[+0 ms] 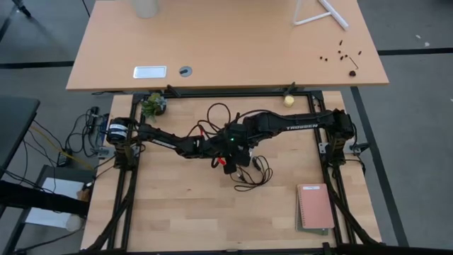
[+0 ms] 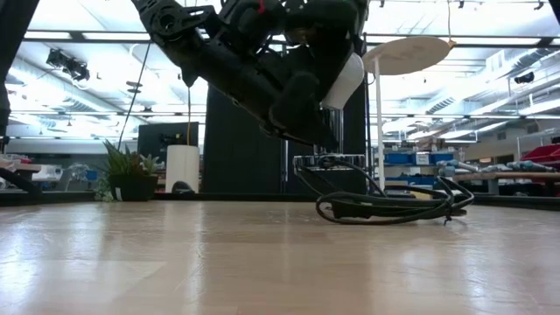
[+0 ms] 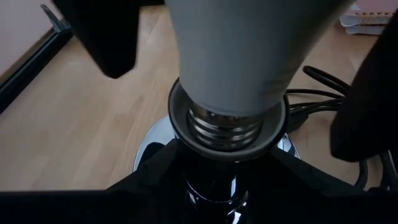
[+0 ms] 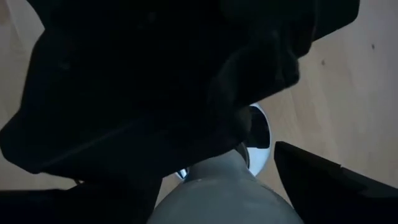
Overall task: Screw lightbulb
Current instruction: Insert the lightbulb into the lamp
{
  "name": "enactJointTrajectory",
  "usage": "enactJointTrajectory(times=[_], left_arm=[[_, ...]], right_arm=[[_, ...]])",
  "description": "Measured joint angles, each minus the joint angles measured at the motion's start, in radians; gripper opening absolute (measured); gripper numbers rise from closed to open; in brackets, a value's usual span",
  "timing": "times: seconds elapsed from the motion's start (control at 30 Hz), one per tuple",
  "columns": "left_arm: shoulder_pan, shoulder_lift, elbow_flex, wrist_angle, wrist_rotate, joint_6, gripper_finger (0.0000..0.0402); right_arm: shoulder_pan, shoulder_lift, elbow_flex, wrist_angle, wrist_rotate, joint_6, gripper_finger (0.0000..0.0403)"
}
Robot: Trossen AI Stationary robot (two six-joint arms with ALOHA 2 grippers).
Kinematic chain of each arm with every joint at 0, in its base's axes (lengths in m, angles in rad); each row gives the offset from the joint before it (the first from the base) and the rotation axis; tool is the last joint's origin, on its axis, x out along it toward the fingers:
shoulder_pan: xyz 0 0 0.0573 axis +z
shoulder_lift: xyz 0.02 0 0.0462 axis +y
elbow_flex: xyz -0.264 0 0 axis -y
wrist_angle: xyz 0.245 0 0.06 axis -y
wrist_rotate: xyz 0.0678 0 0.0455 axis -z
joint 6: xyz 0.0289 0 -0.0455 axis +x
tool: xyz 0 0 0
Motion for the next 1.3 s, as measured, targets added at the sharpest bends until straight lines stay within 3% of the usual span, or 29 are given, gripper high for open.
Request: enactJointTrajectory(times=[0.3, 0.77, 1.3], left_arm=[[-0.002, -0.001, -0.023, 0.029, 0.005, 0.036, 0.0199], [0.016, -0.006, -0.144, 0.196, 0.028, 0.036, 0.0200], [0.010, -0.040, -0.169, 0.089, -0.004, 0.048, 0.0200]], right_arm=[[-0.004, -0.005, -0.001, 0.025, -0.034, -0.114, 0.0355], [-0.015, 0.003, -0.001, 0.107, -0.028, -0.207, 0.0357], [-0.017, -0.008, 0.000, 0.140, -0.043, -0.240, 0.0356]])
